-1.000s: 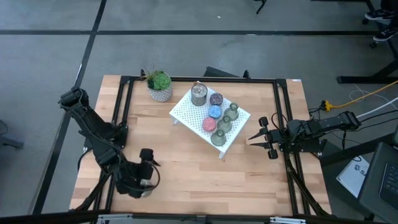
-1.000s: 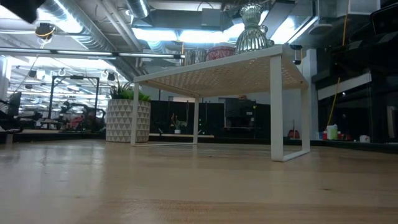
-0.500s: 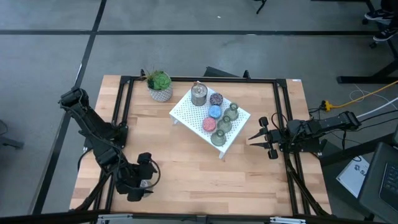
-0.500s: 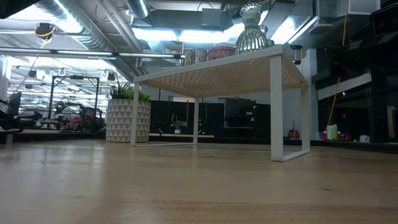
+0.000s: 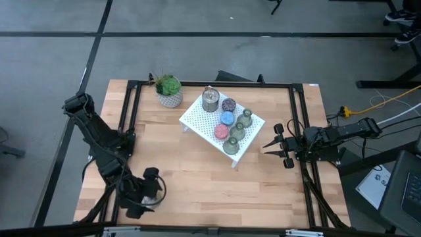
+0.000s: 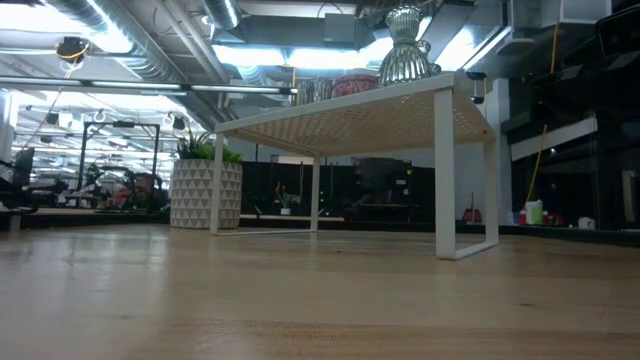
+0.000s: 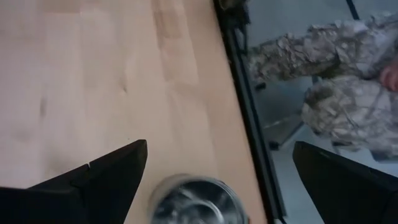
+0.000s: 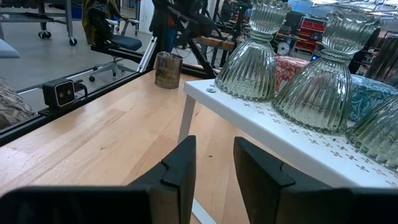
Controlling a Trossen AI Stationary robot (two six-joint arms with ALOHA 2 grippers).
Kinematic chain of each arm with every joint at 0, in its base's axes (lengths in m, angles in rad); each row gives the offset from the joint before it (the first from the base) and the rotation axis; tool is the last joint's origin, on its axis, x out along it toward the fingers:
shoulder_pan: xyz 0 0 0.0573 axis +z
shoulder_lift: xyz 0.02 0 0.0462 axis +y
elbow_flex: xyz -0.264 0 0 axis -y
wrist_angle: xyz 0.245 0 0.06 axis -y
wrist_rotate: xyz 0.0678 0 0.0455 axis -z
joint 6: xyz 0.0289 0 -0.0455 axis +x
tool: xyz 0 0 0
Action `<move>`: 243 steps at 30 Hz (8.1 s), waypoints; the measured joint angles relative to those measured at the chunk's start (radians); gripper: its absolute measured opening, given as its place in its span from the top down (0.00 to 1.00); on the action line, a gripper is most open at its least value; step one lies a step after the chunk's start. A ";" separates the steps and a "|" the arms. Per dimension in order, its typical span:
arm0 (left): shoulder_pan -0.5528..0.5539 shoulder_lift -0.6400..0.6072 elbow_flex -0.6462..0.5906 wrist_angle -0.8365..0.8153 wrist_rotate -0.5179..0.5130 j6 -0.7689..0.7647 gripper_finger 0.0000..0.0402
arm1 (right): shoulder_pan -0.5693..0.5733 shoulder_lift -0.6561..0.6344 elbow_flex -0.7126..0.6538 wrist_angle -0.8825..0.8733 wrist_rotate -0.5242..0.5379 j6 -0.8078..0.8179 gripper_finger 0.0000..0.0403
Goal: Pick & Place candle stick holders
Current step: Put the silver scented candle on the shelf aligned with the other silver scented candle on the shelf, then return to Home Position
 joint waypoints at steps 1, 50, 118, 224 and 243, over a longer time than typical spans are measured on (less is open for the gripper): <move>-0.005 0.000 0.000 0.000 0.009 -0.007 0.00 | 0.000 0.000 0.000 0.000 0.000 0.000 0.72; -0.230 0.195 0.005 -0.007 0.070 0.360 0.06 | 0.000 0.000 0.000 0.000 0.000 0.000 0.72; 0.387 0.326 0.168 -0.359 -0.059 0.265 0.99 | 0.000 0.000 0.000 0.000 0.000 0.000 0.72; 0.908 -0.314 0.113 0.022 0.173 0.925 0.72 | 0.000 0.000 0.000 0.000 0.000 0.000 0.72; 0.909 -0.639 -0.868 1.268 -0.214 0.785 0.72 | 0.000 0.000 0.000 0.000 0.000 0.000 0.72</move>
